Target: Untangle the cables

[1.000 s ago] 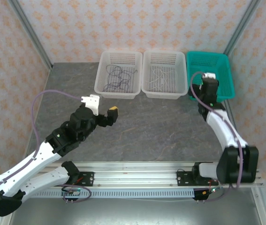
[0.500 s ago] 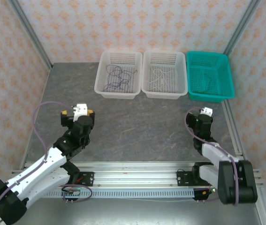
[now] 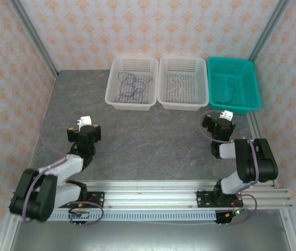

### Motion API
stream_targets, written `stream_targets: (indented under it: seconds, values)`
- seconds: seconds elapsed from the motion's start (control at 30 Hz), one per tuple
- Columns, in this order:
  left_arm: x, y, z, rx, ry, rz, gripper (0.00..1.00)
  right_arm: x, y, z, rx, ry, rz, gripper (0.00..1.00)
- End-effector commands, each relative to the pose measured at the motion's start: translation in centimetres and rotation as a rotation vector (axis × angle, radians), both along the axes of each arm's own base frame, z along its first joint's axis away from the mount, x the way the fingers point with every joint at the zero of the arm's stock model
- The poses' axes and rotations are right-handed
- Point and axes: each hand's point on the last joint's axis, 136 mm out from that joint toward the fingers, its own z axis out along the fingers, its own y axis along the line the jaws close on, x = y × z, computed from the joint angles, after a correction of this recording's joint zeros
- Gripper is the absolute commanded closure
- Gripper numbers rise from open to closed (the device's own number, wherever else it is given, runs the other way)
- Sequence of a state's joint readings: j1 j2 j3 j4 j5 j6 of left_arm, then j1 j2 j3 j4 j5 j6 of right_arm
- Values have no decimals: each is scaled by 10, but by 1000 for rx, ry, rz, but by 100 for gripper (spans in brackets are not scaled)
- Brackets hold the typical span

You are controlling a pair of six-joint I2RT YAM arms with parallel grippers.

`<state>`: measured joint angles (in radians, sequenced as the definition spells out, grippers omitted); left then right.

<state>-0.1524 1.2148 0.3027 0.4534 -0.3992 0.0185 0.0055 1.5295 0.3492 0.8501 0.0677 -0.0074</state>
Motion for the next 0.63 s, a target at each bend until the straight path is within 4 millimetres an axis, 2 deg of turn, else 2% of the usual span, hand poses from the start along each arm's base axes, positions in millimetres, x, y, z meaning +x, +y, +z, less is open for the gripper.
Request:
stream_targets:
  seconds: [0.0,0.07,0.1,0.13,0.47,0.6]
  values:
    - [52,-4,34,-93,-150,-47,0,5,-6,16,-1,-47,-42,1]
    - [67,-4,10,-132,-176,-78,0,7,-4,16,-3,-50,-33,1]
    - [64,-9,7,-128,-199,-109,0,7,-5,15,-2,-45,-34,1]
    - [62,-10,4,-141,-136,-105,0,7,-4,16,-2,-47,-34,1]
    - [68,-13,5,-146,-123,-127,0,13,3,14,-44,-12,-12,1]
    - [68,-13,5,-146,-122,-127,0,8,-1,16,-41,-36,-45,1]
